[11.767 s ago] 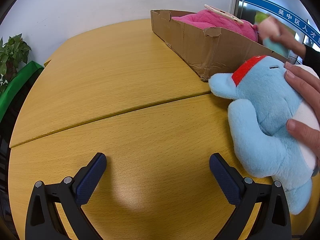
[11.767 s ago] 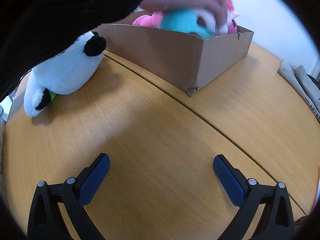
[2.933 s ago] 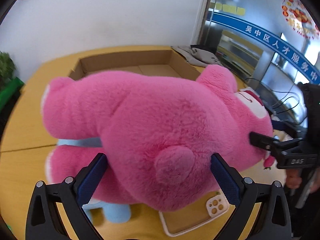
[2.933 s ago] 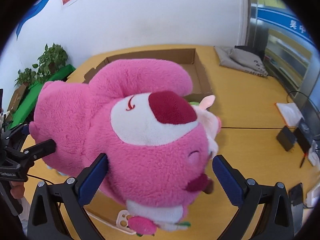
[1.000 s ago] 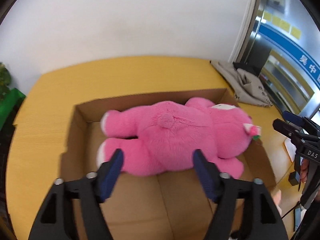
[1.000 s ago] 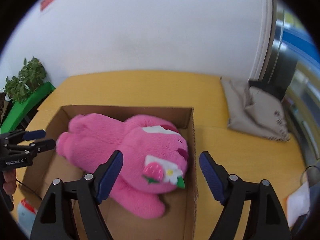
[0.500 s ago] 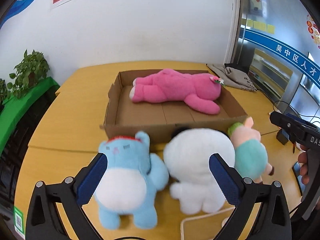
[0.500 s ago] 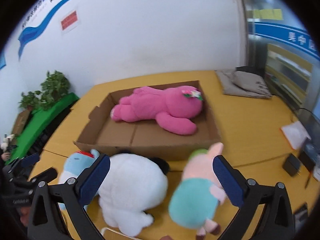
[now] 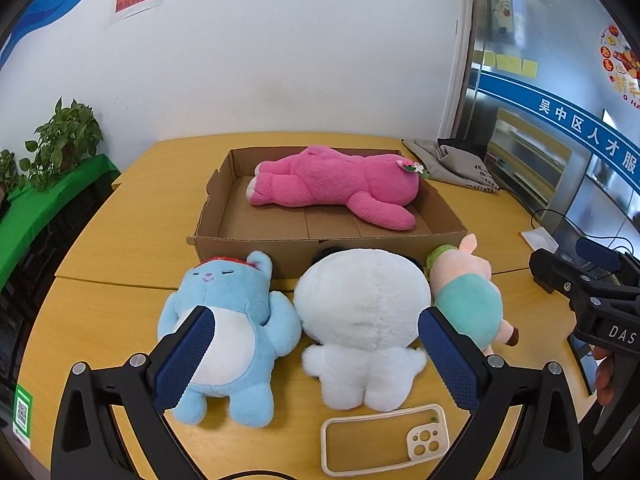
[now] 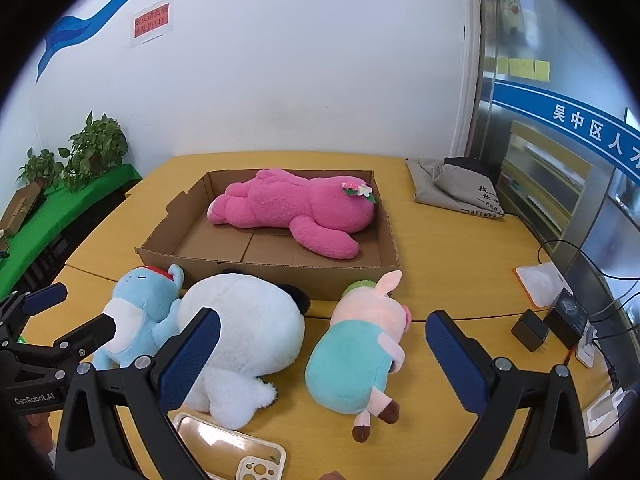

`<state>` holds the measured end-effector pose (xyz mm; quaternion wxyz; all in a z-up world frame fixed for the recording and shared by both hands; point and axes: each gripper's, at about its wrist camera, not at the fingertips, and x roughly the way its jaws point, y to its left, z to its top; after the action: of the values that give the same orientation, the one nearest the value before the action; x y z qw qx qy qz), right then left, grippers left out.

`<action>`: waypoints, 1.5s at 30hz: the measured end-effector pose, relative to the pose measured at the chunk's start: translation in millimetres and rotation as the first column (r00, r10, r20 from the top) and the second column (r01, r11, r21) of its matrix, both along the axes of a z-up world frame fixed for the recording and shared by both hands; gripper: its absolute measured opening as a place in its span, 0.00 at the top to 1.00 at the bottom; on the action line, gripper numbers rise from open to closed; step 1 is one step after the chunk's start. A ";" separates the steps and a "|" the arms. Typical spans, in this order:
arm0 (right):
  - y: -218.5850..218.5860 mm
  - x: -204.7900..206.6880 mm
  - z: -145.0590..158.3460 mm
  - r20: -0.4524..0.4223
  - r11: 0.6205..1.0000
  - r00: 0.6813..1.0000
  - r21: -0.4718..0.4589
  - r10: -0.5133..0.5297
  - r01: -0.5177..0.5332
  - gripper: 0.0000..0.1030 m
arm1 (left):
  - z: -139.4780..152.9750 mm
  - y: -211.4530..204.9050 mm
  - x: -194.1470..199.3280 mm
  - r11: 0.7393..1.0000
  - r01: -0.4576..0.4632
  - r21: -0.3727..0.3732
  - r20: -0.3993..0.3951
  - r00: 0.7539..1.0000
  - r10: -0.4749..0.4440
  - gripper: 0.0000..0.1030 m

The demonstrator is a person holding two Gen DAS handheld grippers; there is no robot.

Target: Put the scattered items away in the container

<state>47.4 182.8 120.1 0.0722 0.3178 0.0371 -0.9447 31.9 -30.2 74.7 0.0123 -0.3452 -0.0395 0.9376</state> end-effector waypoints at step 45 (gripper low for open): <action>-8.5 -19.1 -31.4 0.084 1.000 0.996 -0.007 0.020 -0.020 0.00 | -25.1 -24.3 -10.1 0.999 0.025 0.021 0.065 0.998 -0.026 0.00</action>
<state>28.3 174.3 88.7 0.0842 0.3565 0.0343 -0.9299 21.8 -54.4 49.6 0.0264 -0.3760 -0.0450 0.9251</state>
